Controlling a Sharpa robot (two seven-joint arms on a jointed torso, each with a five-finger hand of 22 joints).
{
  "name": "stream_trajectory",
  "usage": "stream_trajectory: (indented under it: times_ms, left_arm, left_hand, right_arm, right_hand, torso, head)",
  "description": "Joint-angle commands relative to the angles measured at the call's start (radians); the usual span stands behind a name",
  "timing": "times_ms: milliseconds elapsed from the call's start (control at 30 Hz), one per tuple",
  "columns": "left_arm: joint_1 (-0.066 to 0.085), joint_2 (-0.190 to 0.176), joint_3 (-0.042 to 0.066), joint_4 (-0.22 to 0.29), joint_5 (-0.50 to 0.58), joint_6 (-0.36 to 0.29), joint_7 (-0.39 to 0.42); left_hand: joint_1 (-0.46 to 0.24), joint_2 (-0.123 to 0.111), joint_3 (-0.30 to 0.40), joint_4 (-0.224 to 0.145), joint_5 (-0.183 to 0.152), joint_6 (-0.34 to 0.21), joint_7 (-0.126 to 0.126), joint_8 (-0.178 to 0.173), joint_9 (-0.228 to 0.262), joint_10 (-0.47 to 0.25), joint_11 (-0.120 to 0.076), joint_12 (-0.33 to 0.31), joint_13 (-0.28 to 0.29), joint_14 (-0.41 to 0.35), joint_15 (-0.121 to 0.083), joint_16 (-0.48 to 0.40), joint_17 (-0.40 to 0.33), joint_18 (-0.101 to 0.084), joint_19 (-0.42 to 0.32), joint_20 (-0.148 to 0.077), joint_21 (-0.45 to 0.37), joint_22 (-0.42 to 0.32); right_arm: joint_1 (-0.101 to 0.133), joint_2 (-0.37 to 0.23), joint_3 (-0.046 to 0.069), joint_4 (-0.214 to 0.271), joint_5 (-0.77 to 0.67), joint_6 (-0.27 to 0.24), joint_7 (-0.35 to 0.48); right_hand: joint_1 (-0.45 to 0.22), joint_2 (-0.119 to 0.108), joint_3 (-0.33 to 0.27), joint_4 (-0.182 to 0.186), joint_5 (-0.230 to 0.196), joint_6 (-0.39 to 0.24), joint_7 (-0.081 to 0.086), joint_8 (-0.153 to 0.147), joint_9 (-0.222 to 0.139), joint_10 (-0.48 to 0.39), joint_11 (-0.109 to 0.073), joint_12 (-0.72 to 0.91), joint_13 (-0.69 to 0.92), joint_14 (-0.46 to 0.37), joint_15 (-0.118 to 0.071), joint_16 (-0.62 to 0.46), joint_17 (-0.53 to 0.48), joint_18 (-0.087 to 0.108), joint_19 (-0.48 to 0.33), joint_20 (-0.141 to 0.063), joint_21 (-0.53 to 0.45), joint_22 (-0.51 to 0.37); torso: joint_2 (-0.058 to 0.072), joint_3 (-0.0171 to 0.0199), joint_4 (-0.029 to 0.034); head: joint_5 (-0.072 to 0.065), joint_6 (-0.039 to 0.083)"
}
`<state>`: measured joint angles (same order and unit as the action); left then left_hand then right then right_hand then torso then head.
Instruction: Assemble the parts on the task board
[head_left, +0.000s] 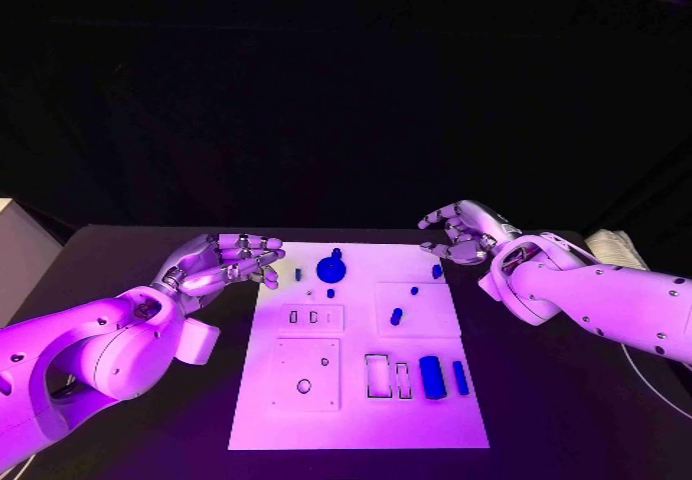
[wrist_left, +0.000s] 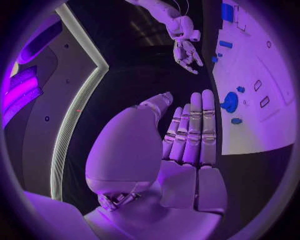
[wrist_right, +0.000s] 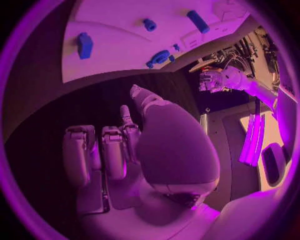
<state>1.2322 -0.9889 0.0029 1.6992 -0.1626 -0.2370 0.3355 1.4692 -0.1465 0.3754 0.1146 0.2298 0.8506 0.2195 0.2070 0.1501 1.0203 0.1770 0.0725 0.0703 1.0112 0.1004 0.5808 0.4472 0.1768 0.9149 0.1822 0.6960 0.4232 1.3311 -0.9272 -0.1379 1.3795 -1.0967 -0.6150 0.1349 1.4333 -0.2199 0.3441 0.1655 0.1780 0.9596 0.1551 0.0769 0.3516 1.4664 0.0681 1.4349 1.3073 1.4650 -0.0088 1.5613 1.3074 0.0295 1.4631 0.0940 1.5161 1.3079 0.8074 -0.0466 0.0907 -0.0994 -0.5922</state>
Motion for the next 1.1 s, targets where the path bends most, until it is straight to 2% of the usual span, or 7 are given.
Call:
stream_trajectory:
  times_ms: [33,167,300,433,667,867,1100]
  left_arm:
    - [0.0,0.002,0.0,-0.002,-0.004,0.024,0.014]
    - [0.0,0.0,0.0,-0.005,-0.004,0.025,0.014]
    - [0.0,-0.002,0.0,-0.009,-0.004,0.026,0.014]
    - [0.0,-0.003,0.0,-0.01,-0.004,0.027,0.015]
    - [-0.001,-0.002,0.0,-0.013,-0.004,0.029,0.015]
    - [-0.001,-0.003,0.0,-0.016,-0.005,0.029,0.015]
    - [-0.001,0.0,0.0,-0.017,-0.005,0.03,0.014]
  left_hand:
    - [-0.01,-0.003,0.006,0.0,-0.001,-0.007,0.025,-0.006,0.001,-0.007,-0.001,0.002,0.001,-0.004,-0.001,0.004,0.0,0.004,-0.007,0.001,0.004,0.001]
    - [-0.009,-0.004,0.006,-0.001,-0.001,-0.008,0.025,-0.006,0.001,-0.007,-0.001,0.002,0.001,-0.005,-0.001,0.005,0.0,0.004,-0.008,0.001,0.004,0.002]
    - [-0.009,-0.004,0.006,-0.001,-0.001,-0.008,0.025,-0.006,0.001,-0.007,-0.001,0.002,0.001,-0.005,-0.001,0.005,0.0,0.004,-0.008,0.001,0.004,0.002]
    - [-0.008,-0.004,0.007,-0.002,-0.001,-0.008,0.025,-0.006,0.001,-0.007,-0.001,0.003,0.001,-0.005,-0.002,0.005,0.0,0.004,-0.008,0.001,0.005,0.002]
    - [-0.008,-0.004,0.007,-0.002,-0.001,-0.008,0.025,-0.006,0.001,-0.007,-0.001,0.003,0.001,-0.005,-0.002,0.005,0.0,0.004,-0.008,0.001,0.005,0.002]
    - [-0.008,-0.004,0.007,-0.002,-0.001,-0.008,0.025,-0.006,0.001,-0.007,-0.001,0.003,0.001,-0.005,-0.002,0.005,0.0,0.004,-0.008,0.001,0.005,0.002]
    - [-0.008,-0.004,0.007,-0.002,-0.001,-0.008,0.025,-0.006,0.001,-0.007,-0.001,0.003,0.001,-0.005,-0.002,0.005,0.0,0.004,-0.008,0.001,0.005,0.002]
  right_arm:
    - [-0.009,-0.016,-0.001,-0.007,0.049,0.064,0.083]
    - [-0.023,-0.037,-0.003,-0.012,0.05,0.075,0.093]
    - [-0.038,-0.054,-0.004,-0.017,0.046,0.092,0.096]
    - [-0.051,-0.061,-0.004,-0.023,0.034,0.108,0.094]
    - [-0.064,-0.057,-0.005,-0.038,0.039,0.13,0.098]
    - [-0.066,-0.05,-0.005,-0.044,0.049,0.13,0.1]
    - [-0.067,-0.033,-0.005,-0.061,0.052,0.13,0.092]
  right_hand:
    - [-0.023,-0.006,-0.012,0.014,-0.001,-0.006,0.007,-0.006,-0.003,0.011,0.007,-0.005,0.165,0.102,0.009,0.004,0.249,-0.013,0.079,0.008,0.001,0.208]
    - [-0.03,-0.007,-0.017,0.02,0.006,-0.006,0.006,-0.006,-0.004,0.012,0.007,-0.005,0.165,0.103,0.009,0.004,0.25,-0.013,0.079,0.008,0.001,0.208]
    - [-0.029,-0.011,-0.019,0.02,0.02,-0.004,0.006,-0.004,-0.004,0.012,0.006,-0.005,0.165,0.103,0.009,0.004,0.25,-0.013,0.079,0.008,0.001,0.208]
    - [-0.026,-0.014,-0.02,0.019,0.03,-0.003,0.005,-0.004,-0.004,0.012,0.006,-0.004,0.166,0.103,0.008,0.005,0.251,-0.013,0.079,0.008,0.001,0.208]
    - [-0.026,-0.016,-0.022,0.02,0.043,-0.003,0.005,-0.003,-0.004,0.012,0.005,-0.004,0.166,0.103,0.008,0.004,0.251,-0.012,0.078,0.007,0.0,0.207]
    - [-0.027,-0.017,-0.023,0.022,0.049,-0.003,0.005,-0.003,-0.004,0.012,0.005,-0.004,0.166,0.103,0.008,0.005,0.251,-0.013,0.079,0.007,0.0,0.208]
    - [-0.027,-0.014,-0.022,0.024,0.054,-0.002,0.005,-0.003,-0.004,0.014,0.005,-0.001,0.167,0.103,0.008,0.005,0.251,-0.013,0.079,0.007,0.001,0.208]
  torso:
    - [0.002,0.0066,-0.006]
    - [0.005,0.0127,-0.0064]
    - [0.006,0.0159,-0.007]
    - [0.005,0.0116,-0.0072]
    - [0.004,0.0118,-0.0043]
    - [0.003,0.0082,-0.0037]
    - [0.003,0.0072,-0.0023]
  head:
    - [-0.017,-0.01]
    - [-0.024,-0.013]
    - [-0.026,-0.017]
    - [-0.024,-0.019]
    - [-0.022,-0.025]
    - [-0.021,-0.025]
    - [-0.02,-0.026]
